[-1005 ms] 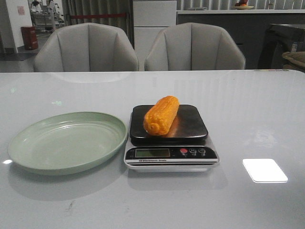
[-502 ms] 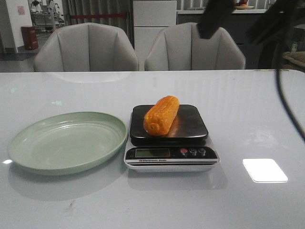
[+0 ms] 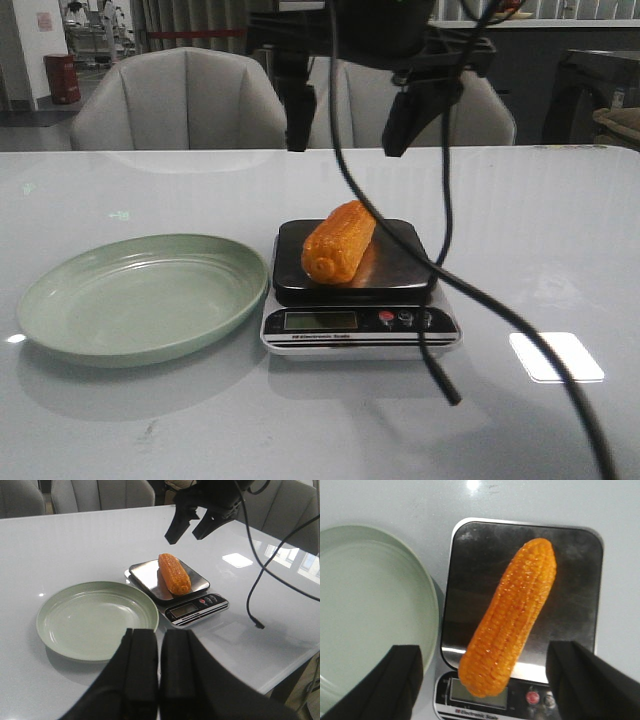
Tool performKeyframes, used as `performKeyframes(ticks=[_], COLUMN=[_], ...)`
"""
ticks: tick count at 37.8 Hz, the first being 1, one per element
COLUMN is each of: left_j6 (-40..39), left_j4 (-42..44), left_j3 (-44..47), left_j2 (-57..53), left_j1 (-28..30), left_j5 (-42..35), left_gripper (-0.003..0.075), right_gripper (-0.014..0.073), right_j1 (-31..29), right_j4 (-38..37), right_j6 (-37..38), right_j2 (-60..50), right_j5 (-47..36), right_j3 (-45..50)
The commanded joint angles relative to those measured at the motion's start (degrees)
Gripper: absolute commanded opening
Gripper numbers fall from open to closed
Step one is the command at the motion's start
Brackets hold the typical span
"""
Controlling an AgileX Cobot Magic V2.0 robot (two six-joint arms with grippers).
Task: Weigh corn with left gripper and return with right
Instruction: 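Lower the right gripper over the corn on the scale and grasp it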
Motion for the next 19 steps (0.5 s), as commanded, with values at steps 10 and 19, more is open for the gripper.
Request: performKeyframes(ticks=[10, 19], left_j6=[-0.03, -0.03], left_j4=[0.03, 0.03], left_j3=[-1.54, -1.54], left_j2=[0.64, 0.64], left_j1=[-0.04, -0.04], left_j5=[-4.41, -4.41], left_gripper=[0.0114, 0.0114], right_gripper=[0.0605, 0.0459], right_j1=[0.14, 0.14], right_j4=[-0.58, 2.95], right_j6=[12.72, 12.72], right_j2=[5.30, 8.20], right_j5=[1.61, 0.56], right_j3=[-3.60, -3.60])
